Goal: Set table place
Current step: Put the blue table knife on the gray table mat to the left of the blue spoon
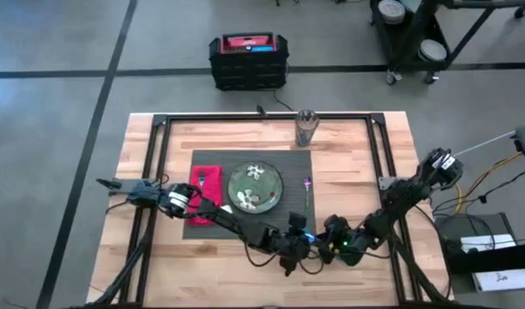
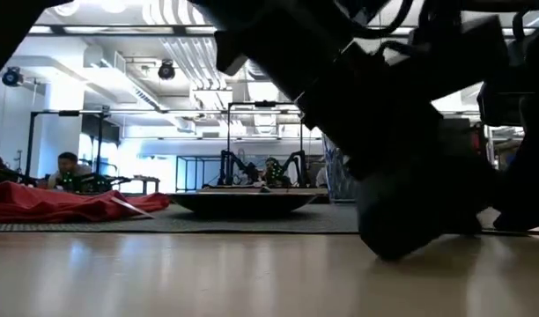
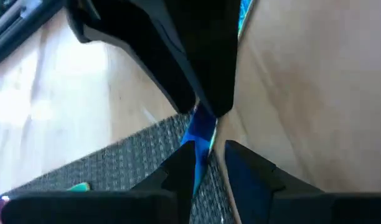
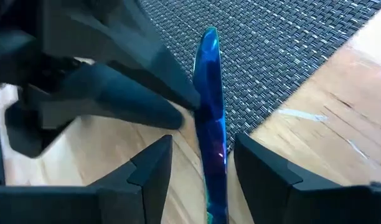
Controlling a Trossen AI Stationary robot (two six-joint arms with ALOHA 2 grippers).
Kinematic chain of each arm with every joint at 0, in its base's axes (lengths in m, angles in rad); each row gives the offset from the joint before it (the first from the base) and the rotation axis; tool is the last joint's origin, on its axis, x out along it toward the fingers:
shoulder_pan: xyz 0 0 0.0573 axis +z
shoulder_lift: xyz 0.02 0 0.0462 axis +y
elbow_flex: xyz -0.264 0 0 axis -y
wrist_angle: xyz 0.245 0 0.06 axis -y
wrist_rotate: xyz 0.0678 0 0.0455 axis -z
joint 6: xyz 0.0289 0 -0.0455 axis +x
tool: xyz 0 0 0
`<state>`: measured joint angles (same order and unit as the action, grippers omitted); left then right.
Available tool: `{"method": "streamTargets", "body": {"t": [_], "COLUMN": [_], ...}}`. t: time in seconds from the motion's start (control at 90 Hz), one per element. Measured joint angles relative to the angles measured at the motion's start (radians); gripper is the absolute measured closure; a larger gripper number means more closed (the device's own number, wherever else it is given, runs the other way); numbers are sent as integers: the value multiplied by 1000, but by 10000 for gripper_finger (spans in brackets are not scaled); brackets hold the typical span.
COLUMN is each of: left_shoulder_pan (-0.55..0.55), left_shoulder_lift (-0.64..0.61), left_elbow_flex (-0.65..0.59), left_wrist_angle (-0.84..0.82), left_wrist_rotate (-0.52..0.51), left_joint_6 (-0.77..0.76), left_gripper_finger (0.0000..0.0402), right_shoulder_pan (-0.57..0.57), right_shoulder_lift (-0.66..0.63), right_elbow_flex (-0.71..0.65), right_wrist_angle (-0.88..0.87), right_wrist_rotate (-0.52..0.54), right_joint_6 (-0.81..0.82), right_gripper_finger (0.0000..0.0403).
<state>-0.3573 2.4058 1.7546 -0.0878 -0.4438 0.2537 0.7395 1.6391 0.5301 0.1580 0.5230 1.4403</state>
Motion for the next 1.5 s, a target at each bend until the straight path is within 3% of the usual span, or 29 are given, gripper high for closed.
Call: {"method": "streamTargets", "body": {"t": [0.367, 0.722, 1.011, 1.5], "left_shoulder_pan": [25, 33, 35, 33], "left_shoulder_lift": [35, 35, 40, 36], "left_elbow_flex": [2, -4, -5, -5], "left_wrist_angle": [33, 61, 87, 94], "left_wrist_rotate": [10, 26, 58, 34], "left_joint_6": [22, 25, 30, 27], "left_gripper_finger": [324, 324, 324, 324], "right_shoulder_pan": [-3, -4, -2, -3], "right_shoulder_lift": [43, 43, 38, 32], "right_elbow_flex": [-1, -4, -5, 20], "right_wrist_angle": [88, 115, 123, 89], "right_wrist_rotate": [1, -21, 25, 11], "right_joint_6": [-18, -22, -19, -1], "right_gripper_finger": [244, 285, 307, 308]}}
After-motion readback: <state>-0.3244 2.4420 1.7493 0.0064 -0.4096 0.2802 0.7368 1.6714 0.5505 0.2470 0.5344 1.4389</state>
